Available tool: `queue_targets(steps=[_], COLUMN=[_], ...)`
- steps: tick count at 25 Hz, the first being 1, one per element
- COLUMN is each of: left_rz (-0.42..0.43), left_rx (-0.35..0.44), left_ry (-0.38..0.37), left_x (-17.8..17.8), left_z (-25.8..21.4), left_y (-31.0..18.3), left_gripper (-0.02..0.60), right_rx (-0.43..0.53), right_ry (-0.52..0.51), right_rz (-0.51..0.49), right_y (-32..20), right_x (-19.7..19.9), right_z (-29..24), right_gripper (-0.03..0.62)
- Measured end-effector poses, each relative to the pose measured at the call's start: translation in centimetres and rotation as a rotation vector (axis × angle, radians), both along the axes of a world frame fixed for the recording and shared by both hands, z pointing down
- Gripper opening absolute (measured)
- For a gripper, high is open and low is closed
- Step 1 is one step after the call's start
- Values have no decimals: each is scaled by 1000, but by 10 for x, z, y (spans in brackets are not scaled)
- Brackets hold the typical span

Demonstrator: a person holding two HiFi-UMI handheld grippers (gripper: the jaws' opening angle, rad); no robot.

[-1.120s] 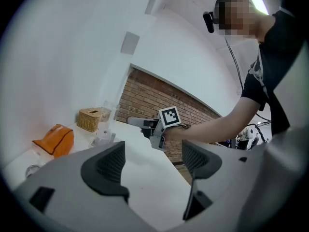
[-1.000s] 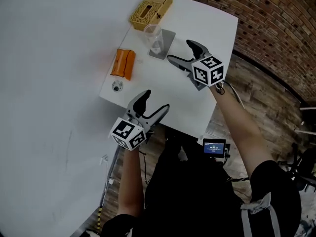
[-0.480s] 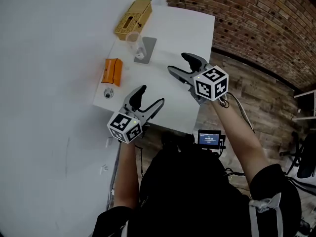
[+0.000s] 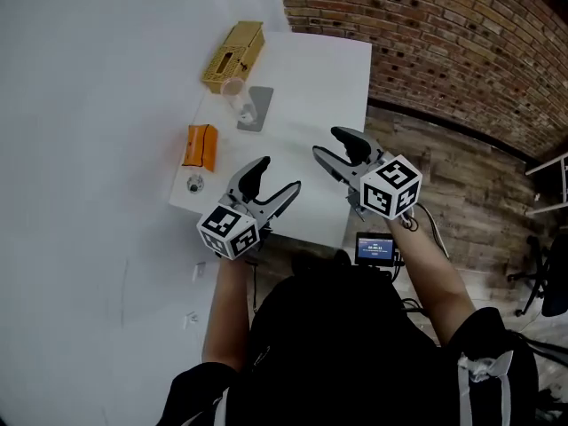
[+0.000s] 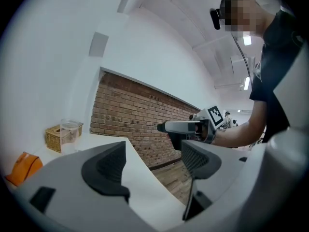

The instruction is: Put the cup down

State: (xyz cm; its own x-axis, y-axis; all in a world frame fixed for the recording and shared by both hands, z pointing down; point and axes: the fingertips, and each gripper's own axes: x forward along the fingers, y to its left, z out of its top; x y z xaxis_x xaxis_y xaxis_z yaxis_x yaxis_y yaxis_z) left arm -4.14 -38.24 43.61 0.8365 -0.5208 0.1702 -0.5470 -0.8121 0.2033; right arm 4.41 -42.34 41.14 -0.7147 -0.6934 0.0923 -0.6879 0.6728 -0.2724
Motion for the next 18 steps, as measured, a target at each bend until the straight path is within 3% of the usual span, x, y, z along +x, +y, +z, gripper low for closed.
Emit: queue_targets(steps=[5, 18], left_rz=[8, -14], left_rx=[-12, 0], left_ry=[10, 4], left_x=[7, 6], left_z=[3, 0], left_y=[4, 2], left_gripper=[364, 362], right_rx=[-51, -34], right_ry=[-46, 15], right_rz=[31, 0], right_y=[7, 3], right_x=[9, -8], right_z=[11, 14], right_gripper=[256, 238])
